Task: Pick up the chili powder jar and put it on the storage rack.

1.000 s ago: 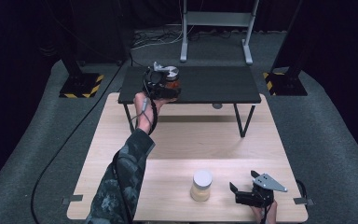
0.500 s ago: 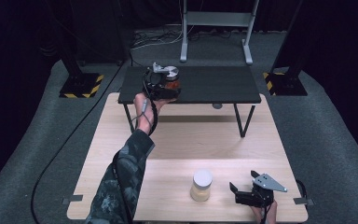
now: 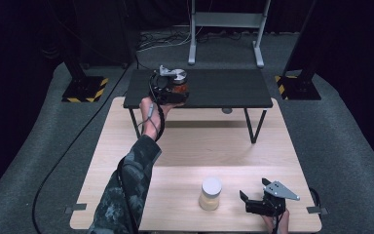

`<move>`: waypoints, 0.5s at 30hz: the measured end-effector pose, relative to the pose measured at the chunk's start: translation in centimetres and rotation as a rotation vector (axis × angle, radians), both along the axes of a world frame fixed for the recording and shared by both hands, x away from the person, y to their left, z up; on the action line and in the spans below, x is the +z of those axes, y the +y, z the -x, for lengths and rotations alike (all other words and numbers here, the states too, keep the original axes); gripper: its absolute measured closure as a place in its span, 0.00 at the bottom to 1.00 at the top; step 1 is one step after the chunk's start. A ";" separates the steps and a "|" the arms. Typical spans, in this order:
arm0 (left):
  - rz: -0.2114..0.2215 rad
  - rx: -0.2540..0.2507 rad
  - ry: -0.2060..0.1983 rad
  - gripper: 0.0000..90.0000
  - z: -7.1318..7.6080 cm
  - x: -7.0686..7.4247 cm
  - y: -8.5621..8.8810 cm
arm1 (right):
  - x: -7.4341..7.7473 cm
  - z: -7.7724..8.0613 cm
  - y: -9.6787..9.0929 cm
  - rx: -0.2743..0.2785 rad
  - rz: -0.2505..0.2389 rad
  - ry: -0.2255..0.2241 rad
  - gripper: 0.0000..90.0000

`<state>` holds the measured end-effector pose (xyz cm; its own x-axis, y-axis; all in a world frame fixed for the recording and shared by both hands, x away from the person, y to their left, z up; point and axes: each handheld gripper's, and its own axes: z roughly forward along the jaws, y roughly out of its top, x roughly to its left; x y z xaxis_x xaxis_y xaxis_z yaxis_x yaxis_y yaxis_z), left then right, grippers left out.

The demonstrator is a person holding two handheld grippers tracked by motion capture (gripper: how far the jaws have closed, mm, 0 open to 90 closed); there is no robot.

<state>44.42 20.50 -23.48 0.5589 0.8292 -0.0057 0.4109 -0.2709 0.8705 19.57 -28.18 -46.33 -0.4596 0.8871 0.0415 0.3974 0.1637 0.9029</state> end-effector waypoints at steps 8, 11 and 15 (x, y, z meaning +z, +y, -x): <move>0.020 0.031 0.022 0.04 0.6 0.2 0.1 | -0.1 0.0 0.0 -0.002 -0.005 -0.002 0.00; -0.006 0.055 0.038 0.02 1.2 0.5 0.0 | -0.1 0.1 0.0 -0.002 -0.005 -0.004 0.00; -0.029 0.044 0.060 0.01 1.8 0.8 0.3 | -0.1 0.1 0.0 -0.003 -0.004 -0.005 0.00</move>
